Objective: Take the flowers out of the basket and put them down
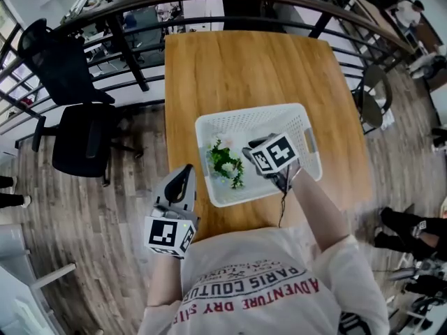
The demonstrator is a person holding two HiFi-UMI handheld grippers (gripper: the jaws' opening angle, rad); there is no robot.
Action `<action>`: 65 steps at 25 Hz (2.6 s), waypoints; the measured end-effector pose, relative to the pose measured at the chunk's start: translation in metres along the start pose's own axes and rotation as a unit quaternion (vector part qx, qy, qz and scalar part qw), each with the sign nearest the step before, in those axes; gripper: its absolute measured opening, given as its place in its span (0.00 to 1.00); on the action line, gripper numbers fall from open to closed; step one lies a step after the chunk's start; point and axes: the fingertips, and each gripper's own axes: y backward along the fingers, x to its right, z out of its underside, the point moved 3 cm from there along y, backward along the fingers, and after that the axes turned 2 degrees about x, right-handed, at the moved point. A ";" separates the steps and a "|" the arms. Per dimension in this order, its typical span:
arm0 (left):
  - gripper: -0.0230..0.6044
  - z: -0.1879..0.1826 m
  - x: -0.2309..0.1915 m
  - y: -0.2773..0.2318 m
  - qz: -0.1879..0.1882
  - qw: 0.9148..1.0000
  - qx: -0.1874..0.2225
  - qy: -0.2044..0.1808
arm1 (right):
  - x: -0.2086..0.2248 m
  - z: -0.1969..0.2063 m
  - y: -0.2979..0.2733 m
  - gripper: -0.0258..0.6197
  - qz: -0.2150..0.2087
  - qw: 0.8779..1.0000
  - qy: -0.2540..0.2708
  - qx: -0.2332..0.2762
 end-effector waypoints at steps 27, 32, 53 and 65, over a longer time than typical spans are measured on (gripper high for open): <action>0.08 0.023 -0.028 -0.018 0.000 0.999 -0.034 0.018 | 0.003 0.033 -0.091 0.16 -0.040 0.988 -0.072 -0.127; 0.08 0.017 -0.024 -0.013 0.003 0.999 -0.034 0.011 | 0.002 0.032 -0.087 0.15 -0.025 0.991 -0.064 -0.118; 0.08 -0.046 0.109 -0.052 -0.017 0.999 0.013 -0.039 | 0.054 -0.023 0.139 0.15 -0.009 0.991 0.050 0.121; 0.08 -0.031 0.257 -0.122 0.002 0.999 0.031 -0.028 | 0.192 0.046 0.263 0.15 0.030 0.978 0.028 0.204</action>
